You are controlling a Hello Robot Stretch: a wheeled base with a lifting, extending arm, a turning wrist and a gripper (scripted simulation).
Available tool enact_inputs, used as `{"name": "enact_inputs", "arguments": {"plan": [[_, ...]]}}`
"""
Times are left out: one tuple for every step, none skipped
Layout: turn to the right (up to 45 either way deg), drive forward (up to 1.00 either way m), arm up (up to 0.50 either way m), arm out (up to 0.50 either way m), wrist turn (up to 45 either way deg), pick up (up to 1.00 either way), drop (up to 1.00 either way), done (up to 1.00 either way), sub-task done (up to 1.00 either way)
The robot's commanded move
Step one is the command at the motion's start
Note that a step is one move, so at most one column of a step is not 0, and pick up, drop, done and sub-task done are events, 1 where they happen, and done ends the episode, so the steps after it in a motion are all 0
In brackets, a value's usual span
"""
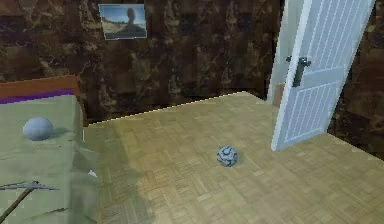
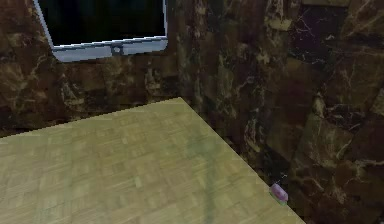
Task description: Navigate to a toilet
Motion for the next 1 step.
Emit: {"name": "enact_inputs", "arguments": {"plan": [[-3.0, 0.0, 0.0, 0.0, 0.0, 0.0, 0.0, 0.0, 0.0]]}}
